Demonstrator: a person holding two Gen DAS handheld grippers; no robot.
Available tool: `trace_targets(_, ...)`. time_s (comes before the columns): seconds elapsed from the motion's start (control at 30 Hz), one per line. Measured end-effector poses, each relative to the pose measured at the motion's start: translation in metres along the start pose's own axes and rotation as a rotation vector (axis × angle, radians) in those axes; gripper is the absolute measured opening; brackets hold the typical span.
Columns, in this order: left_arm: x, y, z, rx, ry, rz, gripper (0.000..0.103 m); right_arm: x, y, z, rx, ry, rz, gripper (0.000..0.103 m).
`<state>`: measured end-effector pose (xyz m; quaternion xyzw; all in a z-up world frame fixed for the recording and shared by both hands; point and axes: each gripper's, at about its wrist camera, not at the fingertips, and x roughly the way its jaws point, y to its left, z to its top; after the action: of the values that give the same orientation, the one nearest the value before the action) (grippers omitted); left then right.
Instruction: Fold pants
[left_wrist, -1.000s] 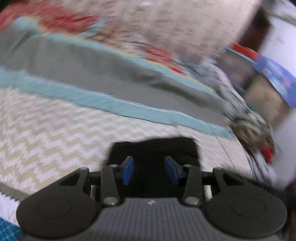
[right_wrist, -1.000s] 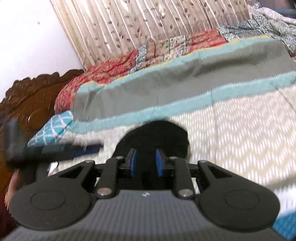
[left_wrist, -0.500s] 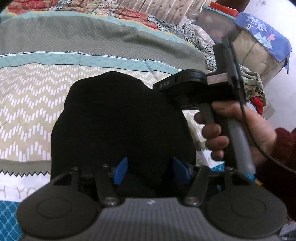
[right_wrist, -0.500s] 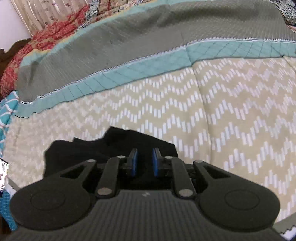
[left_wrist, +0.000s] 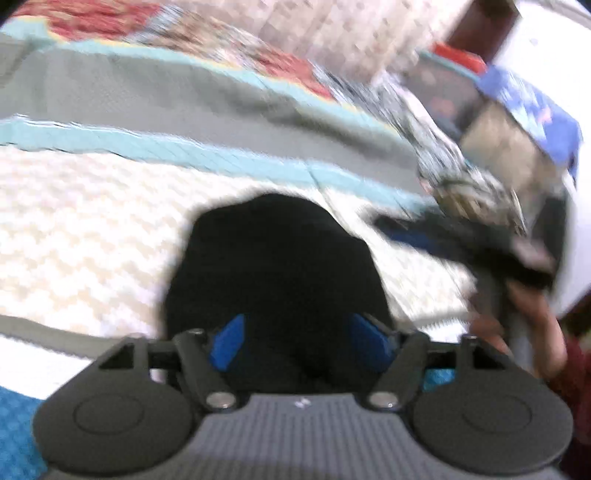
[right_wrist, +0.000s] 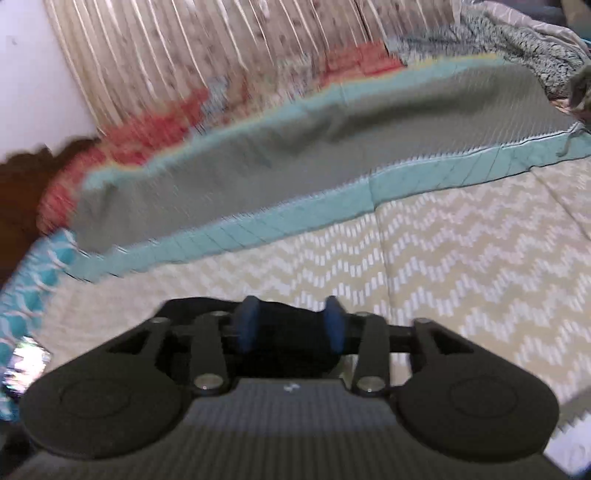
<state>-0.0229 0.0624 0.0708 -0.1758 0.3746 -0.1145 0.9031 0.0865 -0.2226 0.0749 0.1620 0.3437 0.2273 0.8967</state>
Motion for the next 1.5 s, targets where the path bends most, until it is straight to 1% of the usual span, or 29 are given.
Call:
trace_targets(0.03,-0.007,0.01,0.002,-0.023,-0.022,0.024,0.089,-0.012,-0.008,-0.002,0.018,-0.007,0.029,0.055)
trace_targets(0.1,-0.013,0.03,0.006,-0.069,-0.032,0.052,0.09,-0.033,-0.019,-0.014,0.057,0.003,0.09,0.068)
trace_targets(0.13,-0.013,0.041,0.007,-0.108,-0.024,0.058,0.094,-0.041,-0.025,-0.022,0.075,0.014,0.117,0.07)
trace_targets(0.17,-0.013,0.052,0.008,-0.155,-0.011,0.054,0.097,-0.047,-0.027,-0.03,0.089,0.025,0.139,0.075)
trace_targets(0.2,-0.011,0.061,0.009,-0.2,0.002,0.04,0.101,-0.05,-0.03,-0.037,0.104,0.036,0.161,0.079)
trace_targets(0.3,0.001,0.077,0.009,-0.285,0.033,-0.004,0.102,-0.049,-0.029,-0.052,0.153,0.068,0.203,0.085)
trace_targets(0.4,0.026,0.081,0.005,-0.341,0.092,-0.041,0.103,-0.042,-0.026,-0.06,0.199,0.106,0.204,0.085)
trace_targets(0.47,0.036,0.076,-0.001,-0.321,0.113,-0.032,0.103,-0.039,-0.024,-0.062,0.211,0.127,0.214,0.085)
trace_targets(0.57,0.049,0.068,-0.008,-0.29,0.151,0.003,0.103,-0.039,-0.017,-0.066,0.197,0.141,0.202,0.085)
trace_targets(0.63,0.055,0.065,-0.014,-0.279,0.185,0.028,0.103,-0.034,-0.014,-0.069,0.207,0.161,0.208,0.085)
trace_targets(0.73,0.057,0.05,-0.021,-0.195,0.187,0.074,0.103,-0.028,-0.015,-0.078,0.214,0.199,0.213,0.085)
trace_targets(0.8,0.055,0.042,-0.024,-0.175,0.194,0.076,0.103,-0.026,-0.015,-0.082,0.218,0.201,0.205,0.086)
trace_targets(0.87,0.054,0.04,-0.026,-0.175,0.199,0.074,0.103,-0.024,-0.019,-0.084,0.246,0.208,0.203,0.087)
trace_targets(0.93,0.054,0.04,-0.026,-0.181,0.204,0.075,0.103,-0.022,-0.027,-0.086,0.293,0.216,0.224,0.088)
trace_targets(1.0,0.053,0.042,-0.023,-0.197,0.212,0.07,0.103,-0.023,-0.03,-0.086,0.313,0.216,0.235,0.091)
trace_targets(1.1,0.054,0.049,-0.018,-0.247,0.219,0.049,0.103,-0.025,-0.029,-0.086,0.304,0.208,0.248,0.096)
trace_targets(1.23,0.055,0.062,-0.014,-0.308,0.212,0.027,0.103,-0.027,-0.023,-0.088,0.266,0.201,0.248,0.097)
trace_targets(1.33,0.058,0.068,-0.014,-0.312,0.21,0.014,0.103,-0.026,-0.02,-0.088,0.245,0.204,0.246,0.099)
trace_targets(1.4,0.058,0.068,-0.015,-0.295,0.212,0.01,0.103,-0.026,-0.019,-0.086,0.23,0.213,0.247,0.099)
trace_targets(1.5,0.057,0.067,-0.017,-0.268,0.212,0.005,0.103,-0.024,-0.022,-0.084,0.258,0.219,0.267,0.099)
